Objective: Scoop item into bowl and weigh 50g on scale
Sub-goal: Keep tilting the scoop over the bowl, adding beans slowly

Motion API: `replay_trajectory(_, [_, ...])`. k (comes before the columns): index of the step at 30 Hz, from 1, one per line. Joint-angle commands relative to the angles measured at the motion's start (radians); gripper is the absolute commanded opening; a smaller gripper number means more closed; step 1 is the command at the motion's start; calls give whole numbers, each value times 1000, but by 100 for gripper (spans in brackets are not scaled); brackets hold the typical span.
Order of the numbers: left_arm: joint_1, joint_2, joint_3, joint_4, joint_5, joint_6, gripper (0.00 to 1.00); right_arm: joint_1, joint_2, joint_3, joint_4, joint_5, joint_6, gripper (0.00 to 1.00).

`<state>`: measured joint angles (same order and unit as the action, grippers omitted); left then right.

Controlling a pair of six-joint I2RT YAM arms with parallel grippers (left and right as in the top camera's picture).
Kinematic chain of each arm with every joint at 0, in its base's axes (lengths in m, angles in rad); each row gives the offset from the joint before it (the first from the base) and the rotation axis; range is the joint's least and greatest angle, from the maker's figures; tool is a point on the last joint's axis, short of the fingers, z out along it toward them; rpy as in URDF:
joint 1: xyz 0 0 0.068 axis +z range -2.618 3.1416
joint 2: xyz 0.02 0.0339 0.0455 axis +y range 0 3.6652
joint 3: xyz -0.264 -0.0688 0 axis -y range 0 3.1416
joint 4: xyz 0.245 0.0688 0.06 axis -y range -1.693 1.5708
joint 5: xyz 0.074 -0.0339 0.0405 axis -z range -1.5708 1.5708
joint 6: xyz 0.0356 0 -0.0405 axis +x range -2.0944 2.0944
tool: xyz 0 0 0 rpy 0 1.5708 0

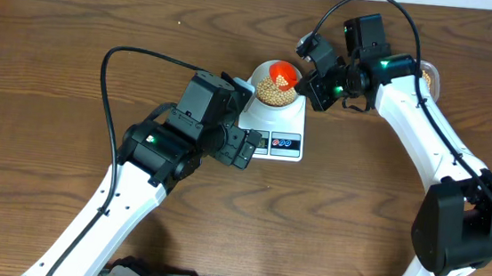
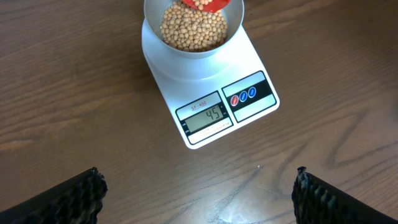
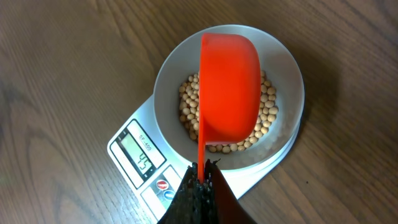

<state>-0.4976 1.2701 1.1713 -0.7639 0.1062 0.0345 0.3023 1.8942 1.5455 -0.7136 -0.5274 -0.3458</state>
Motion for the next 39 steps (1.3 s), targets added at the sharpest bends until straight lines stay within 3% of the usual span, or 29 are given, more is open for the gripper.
replay_trajectory(1, [3, 8, -3, -6, 6, 14, 98, -2, -24, 24, 0, -21, 11, 1])
replay_trajectory(20, [3, 8, -3, -6, 6, 14, 98, 35, -24, 24, 16, 118, -222, 1])
replay_trajectory(39, [3, 8, -3, -6, 6, 14, 98, -21, -24, 24, 14, -86, 30, 1])
